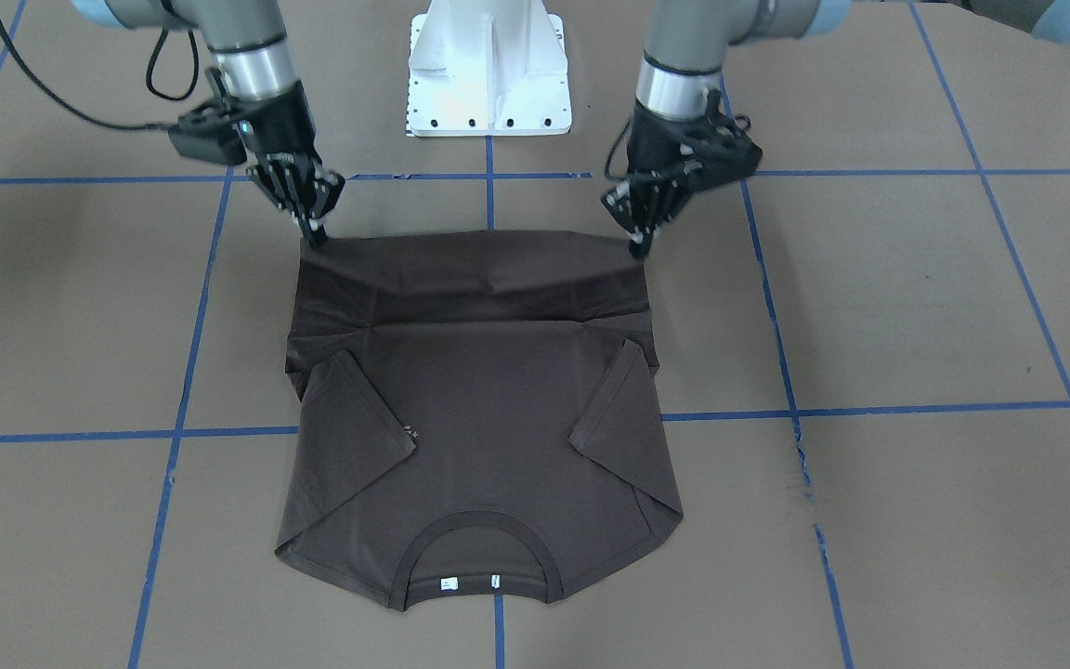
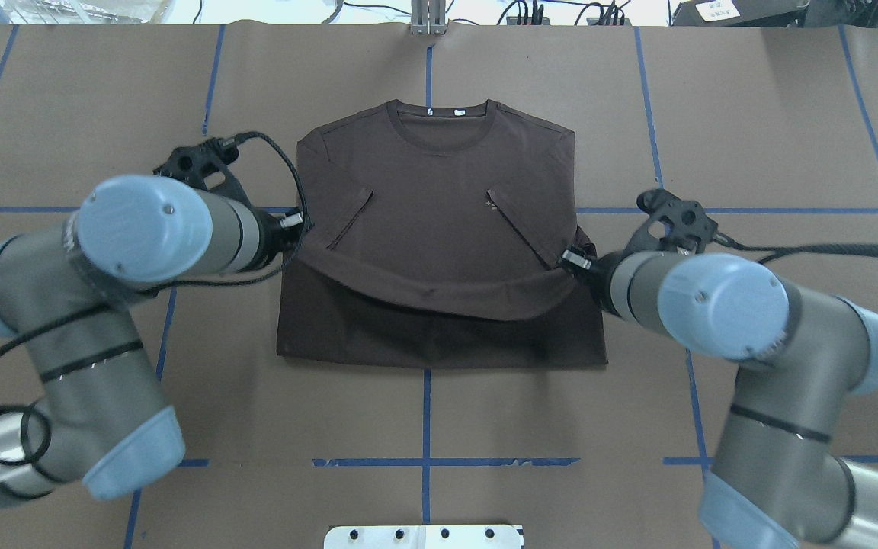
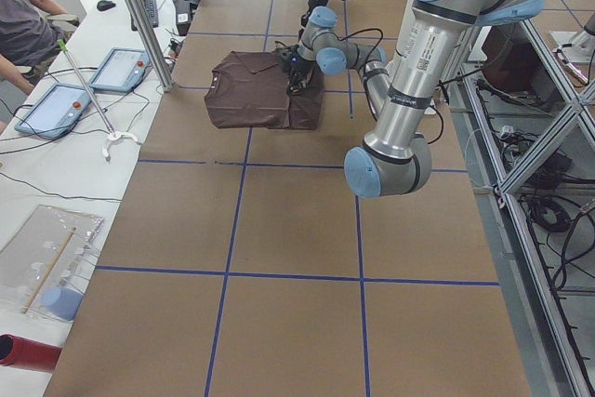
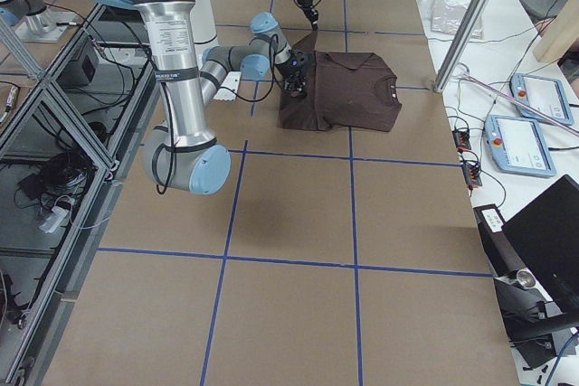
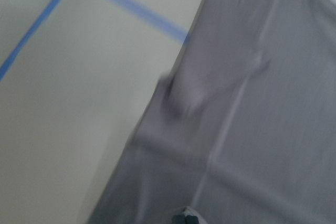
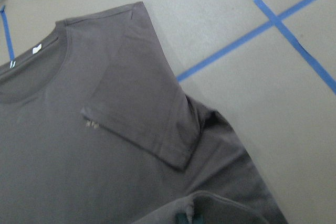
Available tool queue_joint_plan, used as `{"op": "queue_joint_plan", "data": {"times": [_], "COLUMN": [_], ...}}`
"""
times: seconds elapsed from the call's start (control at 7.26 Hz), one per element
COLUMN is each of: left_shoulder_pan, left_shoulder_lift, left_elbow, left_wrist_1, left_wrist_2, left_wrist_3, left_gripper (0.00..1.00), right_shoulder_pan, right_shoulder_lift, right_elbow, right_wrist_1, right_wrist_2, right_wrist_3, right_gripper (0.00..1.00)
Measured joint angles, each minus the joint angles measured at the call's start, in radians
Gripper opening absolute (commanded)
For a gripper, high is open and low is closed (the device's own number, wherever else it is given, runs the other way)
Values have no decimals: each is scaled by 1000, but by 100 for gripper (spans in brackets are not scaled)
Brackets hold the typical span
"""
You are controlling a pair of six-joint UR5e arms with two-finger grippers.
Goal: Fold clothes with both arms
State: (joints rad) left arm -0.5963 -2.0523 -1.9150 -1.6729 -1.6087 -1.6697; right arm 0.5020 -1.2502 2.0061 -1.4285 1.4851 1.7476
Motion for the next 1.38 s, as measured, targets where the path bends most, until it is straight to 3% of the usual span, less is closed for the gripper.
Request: {"op": "queue_joint_plan", "data": {"times": [0.41,0.69,0.96,1.24,1.38], "left_shoulder_pan": [-129,-149,-152,-150,-148], "left_shoulder_lift": [-111,-204,-243,-253,-253], "left_elbow": [324,506,625,673,685], "left_wrist_1": [-213,-276,-364,-397,-411], "left_wrist_2": [16,80,102,105,104], "left_wrist_3": [89,143,159,159,159], "left_gripper": [0,0,0,18,28], "right_shoulder_pan": [187,238,249,254,255], "right_shoulder_lift": [247,350,420,436,438], "right_elbow": [-404,-585,-694,-773,-797], "right_wrist_1": [30,84,110,194,230], "right_wrist_2": [28,41,47,45,45], "right_wrist_3": [-107,-128,-133,-134,-132], "right_gripper": [0,0,0,34,56]}}
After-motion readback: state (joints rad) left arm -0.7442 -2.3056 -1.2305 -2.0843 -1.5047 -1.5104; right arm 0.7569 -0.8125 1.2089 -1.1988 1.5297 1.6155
